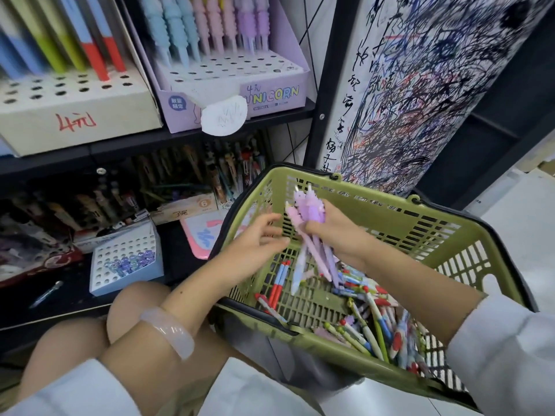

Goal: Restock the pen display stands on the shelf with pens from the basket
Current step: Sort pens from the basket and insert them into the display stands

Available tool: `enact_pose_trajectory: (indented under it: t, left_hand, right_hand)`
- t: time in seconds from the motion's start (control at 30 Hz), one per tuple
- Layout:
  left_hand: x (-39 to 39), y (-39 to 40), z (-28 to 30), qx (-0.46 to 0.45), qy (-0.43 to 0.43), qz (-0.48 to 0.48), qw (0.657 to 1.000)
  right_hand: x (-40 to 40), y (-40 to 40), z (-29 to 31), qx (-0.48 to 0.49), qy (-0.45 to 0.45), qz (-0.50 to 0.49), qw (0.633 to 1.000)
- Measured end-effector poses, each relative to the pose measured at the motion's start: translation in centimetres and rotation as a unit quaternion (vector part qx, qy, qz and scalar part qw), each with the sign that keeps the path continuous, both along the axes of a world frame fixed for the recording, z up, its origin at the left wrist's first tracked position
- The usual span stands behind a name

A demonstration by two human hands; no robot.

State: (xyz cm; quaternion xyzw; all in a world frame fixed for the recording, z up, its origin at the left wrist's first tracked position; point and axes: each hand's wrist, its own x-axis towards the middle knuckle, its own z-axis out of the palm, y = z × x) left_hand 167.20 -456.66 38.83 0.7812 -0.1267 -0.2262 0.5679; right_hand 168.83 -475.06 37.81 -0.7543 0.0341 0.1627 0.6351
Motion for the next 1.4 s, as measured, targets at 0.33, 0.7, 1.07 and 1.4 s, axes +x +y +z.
enact_pose_trajectory:
  t: [0.33, 0.7, 1.07, 1.4]
  left_hand:
    - [0.4, -1.3, 0.5, -0.193, 0.079, 0.048, 0.977]
    - [1.3, -0.6, 3.8, -0.185, -0.103, 0.040, 0.976]
    - [2.3, 2.5, 8.0, -0.164, -0.184, 0.081, 0.966]
    - [3.0, 6.3, 10.6, -0.172, -0.218, 0.144, 0.950]
  right_hand:
    - [-0.2, 5.4, 4.1, 0.128, -0.073, -0.024, 0.989]
    - [1.1, 7.6, 8.8, 0.052, -0.176, 0.013, 0.983]
    - [2.2, 9.3, 14.4, -0.017, -0.235, 0.067, 0.969]
    - [3.4, 12.7, 16.0, -0.079, -0.401, -0.044, 0.912]
